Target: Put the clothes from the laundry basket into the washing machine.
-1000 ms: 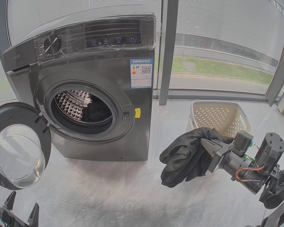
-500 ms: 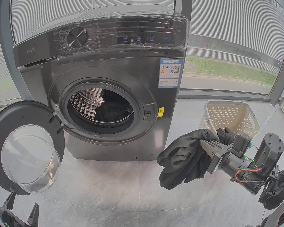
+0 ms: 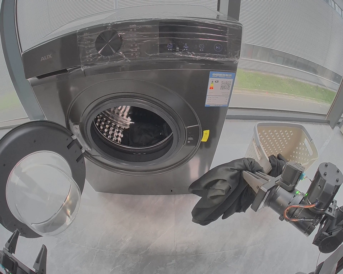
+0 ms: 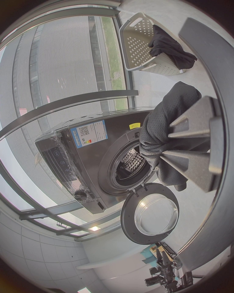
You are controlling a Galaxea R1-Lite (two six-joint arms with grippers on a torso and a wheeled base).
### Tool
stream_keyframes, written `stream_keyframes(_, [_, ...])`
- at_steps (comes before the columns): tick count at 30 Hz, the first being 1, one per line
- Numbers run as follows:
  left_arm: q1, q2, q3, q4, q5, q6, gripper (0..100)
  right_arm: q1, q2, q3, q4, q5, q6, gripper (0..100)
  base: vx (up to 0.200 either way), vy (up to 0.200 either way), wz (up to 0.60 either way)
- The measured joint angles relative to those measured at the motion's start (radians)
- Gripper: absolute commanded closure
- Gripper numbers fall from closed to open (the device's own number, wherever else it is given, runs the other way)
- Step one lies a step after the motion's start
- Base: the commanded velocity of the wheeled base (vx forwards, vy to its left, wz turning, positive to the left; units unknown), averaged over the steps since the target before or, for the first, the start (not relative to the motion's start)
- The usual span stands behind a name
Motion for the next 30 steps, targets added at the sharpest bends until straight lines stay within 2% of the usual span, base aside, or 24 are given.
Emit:
stream_keyframes(4, [0.000,0.000,0.000,0.001,0.001,-0.001,0,-0.001,0.000,0.001,0.001,0.000,0.000,100,0.000,0.000,0.00])
stream_keyframes(25, [0.000,0.000,0.000,-0.001,0.001,-0.002,0,0.005,0.000,0.005,0.006,0.000,0.003,100,0.000,0.200,0.00])
stream_keyframes(30, [0.000,0.000,0.000,-0.002,0.002,-0.003,0,0.005,0.000,0.006,0.007,0.001,0.003,100,0.000,0.000,0.00])
